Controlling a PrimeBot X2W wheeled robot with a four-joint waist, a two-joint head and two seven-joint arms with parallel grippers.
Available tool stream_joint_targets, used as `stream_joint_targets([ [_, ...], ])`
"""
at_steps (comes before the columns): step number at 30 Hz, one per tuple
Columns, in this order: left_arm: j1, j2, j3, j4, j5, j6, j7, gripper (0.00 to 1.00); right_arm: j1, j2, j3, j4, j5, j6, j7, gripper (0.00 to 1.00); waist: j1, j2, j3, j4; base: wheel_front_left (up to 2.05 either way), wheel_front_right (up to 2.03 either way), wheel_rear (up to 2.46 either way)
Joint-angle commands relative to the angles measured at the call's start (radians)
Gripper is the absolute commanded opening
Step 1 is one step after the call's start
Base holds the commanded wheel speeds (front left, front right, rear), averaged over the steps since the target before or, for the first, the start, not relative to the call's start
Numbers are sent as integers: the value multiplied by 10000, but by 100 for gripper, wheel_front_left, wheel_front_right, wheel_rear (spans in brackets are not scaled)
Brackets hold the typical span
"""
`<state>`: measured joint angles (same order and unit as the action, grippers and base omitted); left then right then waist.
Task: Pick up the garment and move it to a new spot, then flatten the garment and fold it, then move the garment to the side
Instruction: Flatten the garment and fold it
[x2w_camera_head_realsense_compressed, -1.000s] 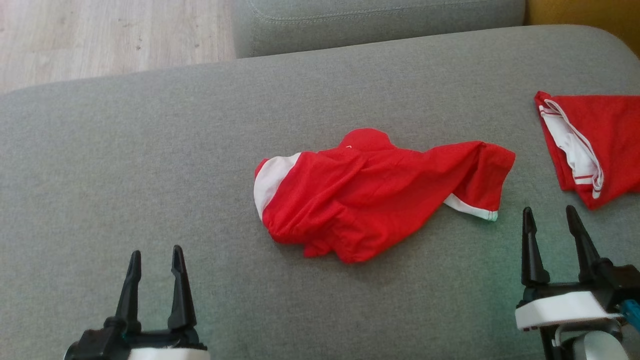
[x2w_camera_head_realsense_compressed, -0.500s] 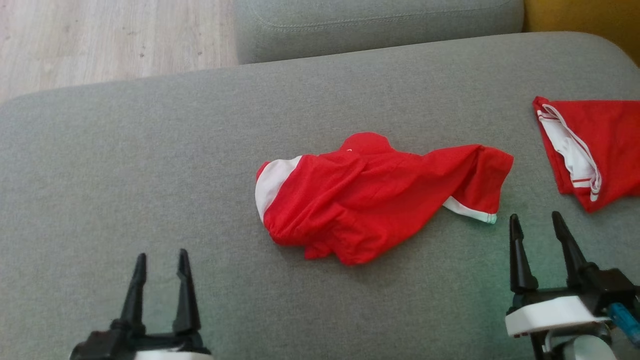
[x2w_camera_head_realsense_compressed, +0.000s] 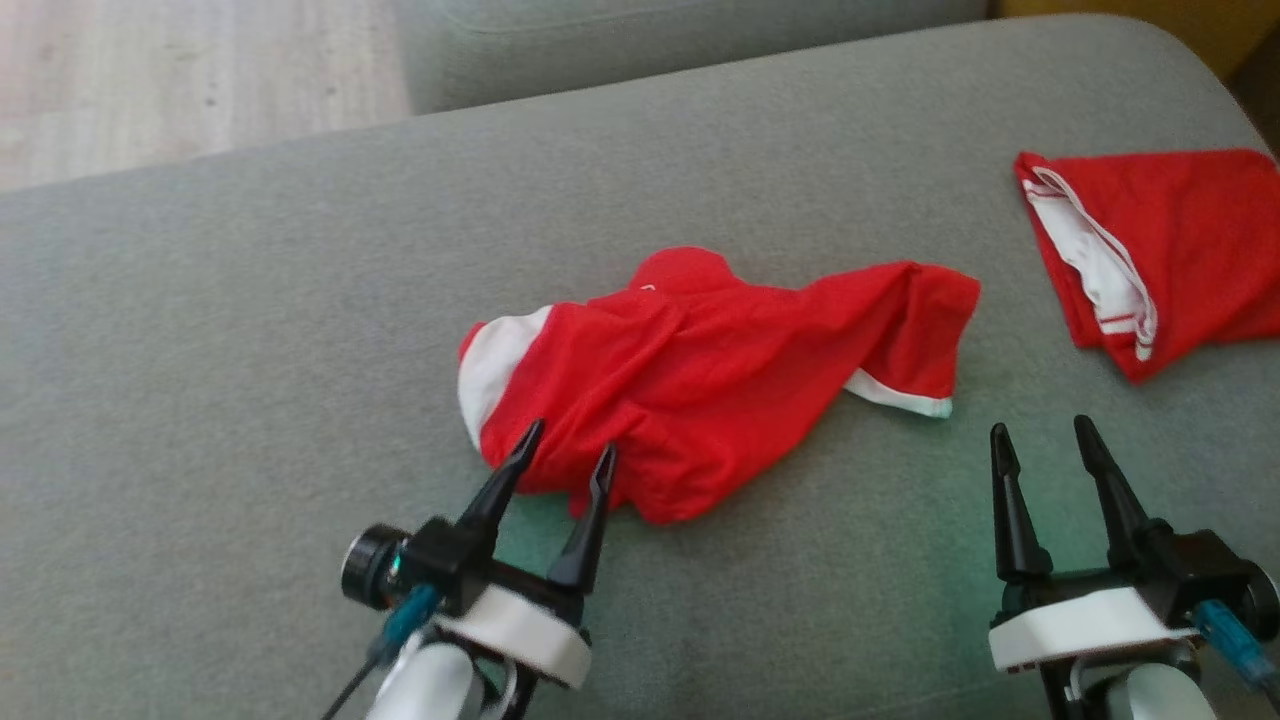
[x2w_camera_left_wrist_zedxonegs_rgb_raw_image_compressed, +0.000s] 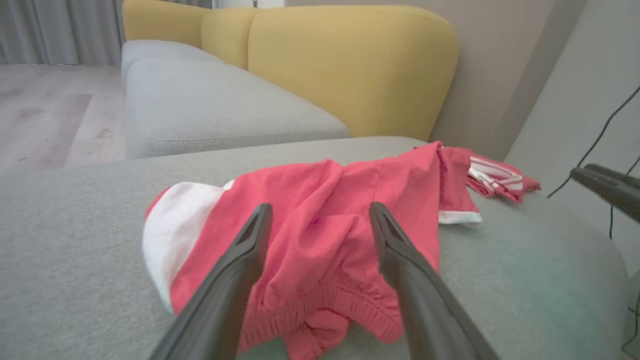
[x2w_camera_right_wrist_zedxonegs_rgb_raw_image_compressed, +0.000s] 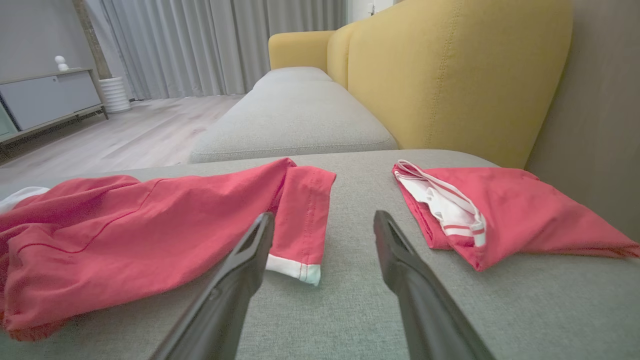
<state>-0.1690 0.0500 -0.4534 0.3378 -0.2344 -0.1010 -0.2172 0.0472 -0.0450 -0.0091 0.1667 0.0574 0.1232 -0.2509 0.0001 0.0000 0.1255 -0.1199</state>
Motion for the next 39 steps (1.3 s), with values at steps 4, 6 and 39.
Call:
stream_joint_targets([
  [4, -1033, 10, 190, 1092, 308, 491, 444, 100, -422, -53, 311, -372, 154, 75, -108, 100, -1, 0, 303, -399, 0, 0, 0],
  [6, -1221, 20, 197, 1496, 307, 529, 585, 100, -435, -53, 296, -392, 200, 75, -108, 100, -1, 0, 392, -456, 0, 0, 0],
  [39, -164, 623, -106, -6885, -3673, 391, 6669, 0, -645, -53, 729, -8, 443, 75, -109, 100, -1, 0, 957, -175, 0, 0, 0],
])
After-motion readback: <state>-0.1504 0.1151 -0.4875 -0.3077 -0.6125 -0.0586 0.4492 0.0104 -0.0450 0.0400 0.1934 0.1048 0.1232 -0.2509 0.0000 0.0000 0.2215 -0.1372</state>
